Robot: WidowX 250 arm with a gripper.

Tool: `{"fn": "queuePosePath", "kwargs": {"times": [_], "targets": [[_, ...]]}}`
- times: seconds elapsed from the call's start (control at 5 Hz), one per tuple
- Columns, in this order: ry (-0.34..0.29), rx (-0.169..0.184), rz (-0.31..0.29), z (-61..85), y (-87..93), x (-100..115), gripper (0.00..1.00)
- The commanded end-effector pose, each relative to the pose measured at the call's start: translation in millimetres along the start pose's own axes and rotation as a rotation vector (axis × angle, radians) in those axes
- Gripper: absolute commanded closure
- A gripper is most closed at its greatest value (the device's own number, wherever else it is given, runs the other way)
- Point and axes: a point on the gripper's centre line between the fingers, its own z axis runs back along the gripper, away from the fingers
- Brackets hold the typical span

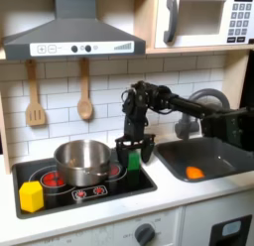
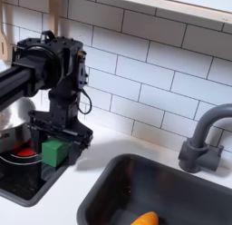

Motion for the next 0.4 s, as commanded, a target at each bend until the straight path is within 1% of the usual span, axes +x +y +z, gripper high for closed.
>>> {"fn": "queuePosePath", "kwargs": {"times": [0.0, 0.2], "targets": [[0.009, -0.003, 0.0, -6.3, -0.6, 5.5, 0.0], [0.003, -0.011, 0.005, -6.6, 0.1, 7.5, 0.07]]}}
